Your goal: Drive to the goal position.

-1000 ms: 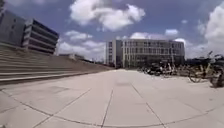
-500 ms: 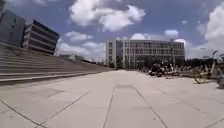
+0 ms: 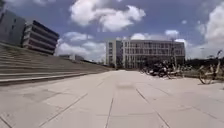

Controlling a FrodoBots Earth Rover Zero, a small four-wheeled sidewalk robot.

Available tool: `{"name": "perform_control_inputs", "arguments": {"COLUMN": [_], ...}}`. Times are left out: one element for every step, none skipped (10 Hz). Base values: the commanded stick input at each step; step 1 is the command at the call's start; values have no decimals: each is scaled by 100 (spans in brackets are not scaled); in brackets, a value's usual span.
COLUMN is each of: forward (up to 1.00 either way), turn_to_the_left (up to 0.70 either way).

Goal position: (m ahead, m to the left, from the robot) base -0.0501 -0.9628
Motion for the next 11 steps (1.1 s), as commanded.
{"name": "perform_control_inputs", "arguments": {"forward": [50, 50, 50, 50, 50, 50, 50, 50, 50, 50, 50], "turn_to_the_left": [0, 0, 0, 0, 0, 0, 0, 0, 0, 0, 0]}}
